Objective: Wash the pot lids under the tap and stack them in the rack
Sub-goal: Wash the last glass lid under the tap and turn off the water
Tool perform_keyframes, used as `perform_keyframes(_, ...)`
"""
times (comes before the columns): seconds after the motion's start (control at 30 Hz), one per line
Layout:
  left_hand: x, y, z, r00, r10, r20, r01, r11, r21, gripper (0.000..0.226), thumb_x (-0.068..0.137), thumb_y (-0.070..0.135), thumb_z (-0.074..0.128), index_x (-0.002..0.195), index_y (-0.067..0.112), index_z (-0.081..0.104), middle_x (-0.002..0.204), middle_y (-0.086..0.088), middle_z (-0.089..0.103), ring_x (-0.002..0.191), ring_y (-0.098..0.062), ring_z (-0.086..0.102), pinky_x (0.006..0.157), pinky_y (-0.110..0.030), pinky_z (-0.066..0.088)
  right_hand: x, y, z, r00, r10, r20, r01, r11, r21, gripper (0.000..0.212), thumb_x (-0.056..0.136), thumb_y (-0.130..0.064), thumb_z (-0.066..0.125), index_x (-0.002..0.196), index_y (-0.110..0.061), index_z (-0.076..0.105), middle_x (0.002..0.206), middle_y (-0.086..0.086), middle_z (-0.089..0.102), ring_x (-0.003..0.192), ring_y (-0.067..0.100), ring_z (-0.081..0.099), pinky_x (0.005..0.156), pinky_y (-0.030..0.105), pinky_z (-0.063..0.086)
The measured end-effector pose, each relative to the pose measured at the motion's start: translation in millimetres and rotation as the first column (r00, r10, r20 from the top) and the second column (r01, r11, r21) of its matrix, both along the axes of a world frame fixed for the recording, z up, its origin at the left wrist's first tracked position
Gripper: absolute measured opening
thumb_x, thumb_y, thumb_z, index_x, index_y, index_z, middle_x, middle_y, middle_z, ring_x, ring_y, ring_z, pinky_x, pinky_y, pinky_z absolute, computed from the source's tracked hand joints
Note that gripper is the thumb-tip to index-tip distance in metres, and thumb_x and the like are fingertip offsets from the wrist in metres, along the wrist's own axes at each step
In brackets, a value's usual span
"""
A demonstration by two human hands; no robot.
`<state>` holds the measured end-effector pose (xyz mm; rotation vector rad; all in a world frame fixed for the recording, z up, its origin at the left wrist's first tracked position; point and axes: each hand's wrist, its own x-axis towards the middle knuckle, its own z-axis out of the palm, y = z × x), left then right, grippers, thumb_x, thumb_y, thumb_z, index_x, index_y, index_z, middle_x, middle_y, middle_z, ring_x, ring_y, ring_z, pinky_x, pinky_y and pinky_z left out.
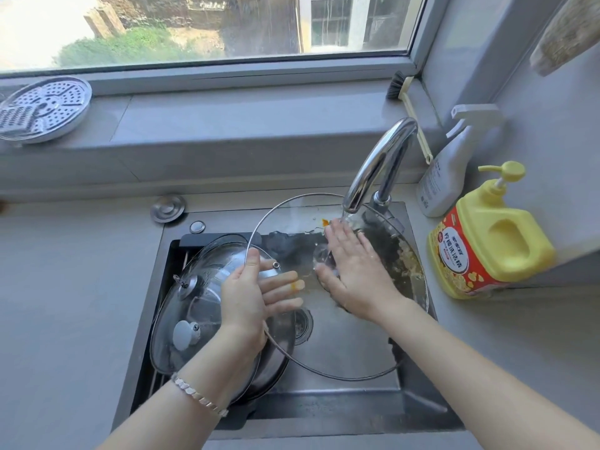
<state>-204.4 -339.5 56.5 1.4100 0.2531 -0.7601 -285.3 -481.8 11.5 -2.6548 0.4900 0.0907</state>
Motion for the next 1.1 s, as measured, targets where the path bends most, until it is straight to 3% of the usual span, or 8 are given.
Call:
perform_keyframes(0.17, -6, -2, 1, 1.0, -0.007, -0.007, 0.007, 1.0, 0.023, 0.036, 0.096, 0.04, 0.041, 0.088, 0.007, 0.054, 0.067, -0.02, 0.07, 0.056, -0.029, 0.068, 0.048, -0.035, 0.056, 6, 28, 6, 0.974, 0.221, 0.043, -0.222, 0.975, 0.017, 0.077, 0.081, -0.057, 0.0, 0.146, -0.018, -0.01, 0.148, -0.008, -0.023, 0.136, 0.003, -0.024, 0.113, 0.026, -0.014)
perform_keyframes(0.3, -7, 0, 1, 0.999, -0.011, -0.036, 0.012, 1.0, 0.015, 0.037, 0.096, 0.04, 0.042, 0.09, 0.005, 0.052, 0.075, -0.025, 0.068, 0.055, -0.03, 0.069, 0.042, -0.035, 0.055, 11, 2, 6, 0.999, -0.02, -0.028, 0.019, 1.0, -0.021, 0.077, 0.083, -0.057, 0.002, 0.148, -0.016, -0.008, 0.155, 0.0, -0.017, 0.14, 0.007, -0.02, 0.112, 0.026, -0.016)
perform_keyframes(0.43, -11, -1, -4, 0.999, -0.01, -0.04, 0.012, 0.999, 0.049, 0.037, 0.095, 0.04, 0.044, 0.09, 0.006, 0.054, 0.067, -0.019, 0.07, 0.056, -0.028, 0.069, 0.047, -0.036, 0.057, 15, 34, 3, 0.973, 0.227, 0.045, -0.229, 0.972, 0.056, 0.083, 0.076, -0.058, -0.001, 0.148, -0.017, -0.005, 0.15, -0.008, -0.02, 0.137, 0.003, -0.021, 0.115, 0.026, -0.012)
perform_keyframes(0.6, -12, 3, -3, 0.998, -0.021, -0.057, 0.023, 0.999, 0.042, 0.039, 0.096, 0.04, 0.041, 0.091, 0.004, 0.053, 0.08, -0.027, 0.068, 0.057, -0.031, 0.069, 0.041, -0.033, 0.054, 19, 6, 1, 0.998, -0.041, -0.046, 0.041, 0.999, 0.011, 0.075, 0.085, -0.051, 0.009, 0.148, -0.015, -0.005, 0.155, 0.0, -0.015, 0.143, 0.01, -0.015, 0.115, 0.028, -0.012)
perform_keyframes(0.73, -16, 1, -6, 0.999, -0.02, -0.047, 0.022, 0.998, 0.058, 0.035, 0.096, 0.038, 0.043, 0.086, 0.007, 0.057, 0.068, -0.017, 0.07, 0.056, -0.029, 0.068, 0.048, -0.038, 0.057, 21, 39, 4, 0.973, 0.221, 0.065, -0.224, 0.973, 0.049, 0.075, 0.082, -0.055, 0.0, 0.148, -0.018, -0.004, 0.149, -0.009, -0.02, 0.139, 0.004, -0.017, 0.115, 0.026, -0.011)
perform_keyframes(0.87, -17, 0, -1, 0.998, -0.05, -0.036, 0.052, 0.997, 0.058, 0.038, 0.097, 0.037, 0.04, 0.089, 0.003, 0.053, 0.066, -0.02, 0.069, 0.053, -0.03, 0.068, 0.041, -0.034, 0.054, 31, 19, 7, 1.0, -0.013, -0.005, 0.014, 0.998, 0.059, 0.061, 0.097, -0.044, 0.017, 0.148, -0.018, -0.005, 0.155, -0.004, -0.015, 0.142, 0.008, -0.015, 0.109, 0.023, -0.017)
perform_keyframes(1.0, -18, -3, 2, 0.999, -0.035, 0.004, 0.035, 0.997, 0.067, 0.037, 0.098, 0.033, 0.039, 0.08, 0.006, 0.056, 0.054, -0.008, 0.069, 0.044, -0.023, 0.065, 0.038, -0.034, 0.054, 40, 43, 6, 0.98, 0.184, 0.073, -0.189, 0.979, 0.073, 0.081, 0.077, -0.053, -0.006, 0.148, -0.014, -0.003, 0.154, -0.004, -0.014, 0.136, 0.001, -0.018, 0.114, 0.026, -0.012)
perform_keyframes(1.1, -15, 0, 1, 0.999, -0.043, -0.006, 0.043, 0.997, 0.068, 0.039, 0.098, 0.037, 0.039, 0.085, 0.003, 0.053, 0.057, -0.014, 0.069, 0.045, -0.025, 0.066, 0.037, -0.031, 0.053, 39, 23, 2, 0.992, 0.122, 0.039, -0.124, 0.992, 0.032, 0.077, 0.082, -0.057, 0.001, 0.149, -0.018, -0.004, 0.155, -0.005, -0.013, 0.14, 0.004, -0.016, 0.117, 0.032, -0.009)
